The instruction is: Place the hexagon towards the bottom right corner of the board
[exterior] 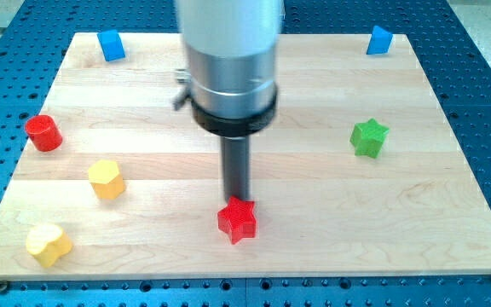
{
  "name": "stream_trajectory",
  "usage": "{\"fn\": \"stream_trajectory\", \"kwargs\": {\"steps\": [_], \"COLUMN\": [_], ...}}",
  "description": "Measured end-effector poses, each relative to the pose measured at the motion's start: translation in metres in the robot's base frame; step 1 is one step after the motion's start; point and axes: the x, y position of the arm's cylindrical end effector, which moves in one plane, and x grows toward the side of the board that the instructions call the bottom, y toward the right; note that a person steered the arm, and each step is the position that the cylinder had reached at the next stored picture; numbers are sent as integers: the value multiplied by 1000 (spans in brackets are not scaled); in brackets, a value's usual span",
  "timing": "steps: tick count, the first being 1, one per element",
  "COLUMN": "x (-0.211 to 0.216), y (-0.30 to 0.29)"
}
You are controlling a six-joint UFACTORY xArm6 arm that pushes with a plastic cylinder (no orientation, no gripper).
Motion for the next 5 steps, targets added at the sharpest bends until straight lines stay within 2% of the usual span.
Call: {"fn": "stream_trajectory", "kwargs": {"steps": [1, 2, 3, 4, 5], "x": [31, 46, 46, 50, 28], "y": [19, -21, -35, -18, -47]}}
